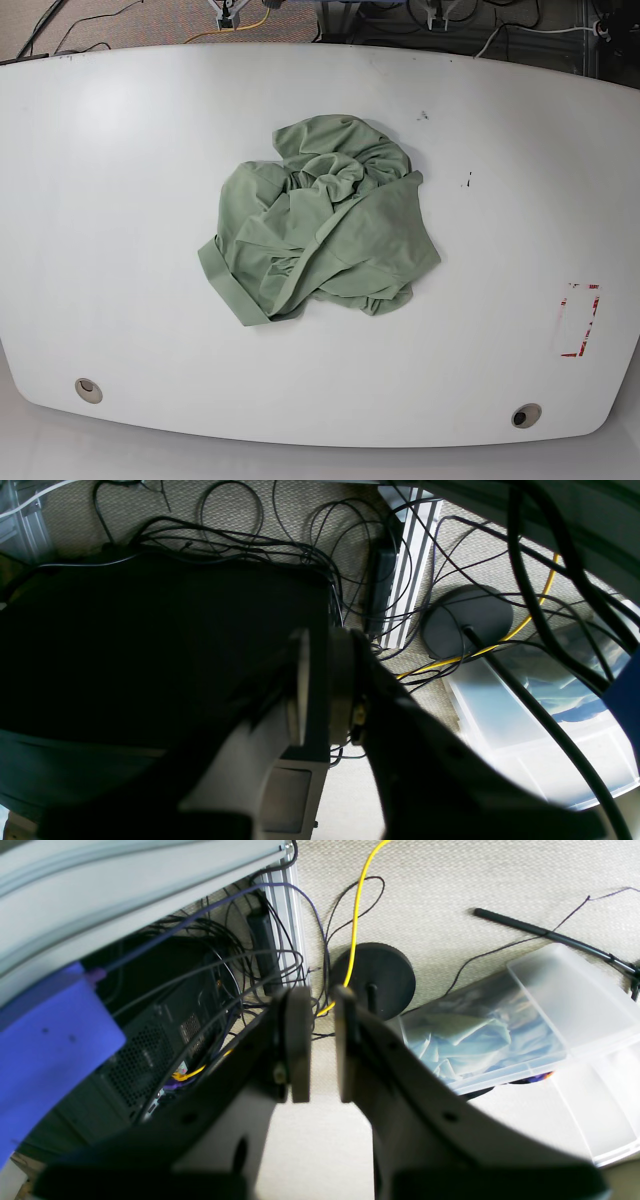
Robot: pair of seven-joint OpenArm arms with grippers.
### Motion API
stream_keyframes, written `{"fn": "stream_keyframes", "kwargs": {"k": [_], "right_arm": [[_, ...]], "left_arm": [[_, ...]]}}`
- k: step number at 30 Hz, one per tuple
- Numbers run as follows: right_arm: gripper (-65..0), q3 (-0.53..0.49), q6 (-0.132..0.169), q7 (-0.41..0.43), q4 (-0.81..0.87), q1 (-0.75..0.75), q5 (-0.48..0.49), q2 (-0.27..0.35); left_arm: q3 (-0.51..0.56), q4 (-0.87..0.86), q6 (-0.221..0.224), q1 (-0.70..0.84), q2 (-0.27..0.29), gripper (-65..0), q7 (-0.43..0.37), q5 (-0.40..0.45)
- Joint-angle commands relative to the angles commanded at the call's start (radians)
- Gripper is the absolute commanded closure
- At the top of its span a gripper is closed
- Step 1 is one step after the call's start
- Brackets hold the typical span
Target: Layout the t-shirt on the table in an organized manner, then fold the t-shirt properly
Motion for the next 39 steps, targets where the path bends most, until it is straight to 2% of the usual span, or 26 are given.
{"fn": "stream_keyframes", "kwargs": {"k": [39], "right_arm": [[-7.1, -0.003, -0.001, 0.004, 0.012, -0.008, -0.003, 0.0]], "left_arm": [[0.0, 0.009, 0.002, 0.026, -0.001, -6.4, 0.01, -0.001]]}}
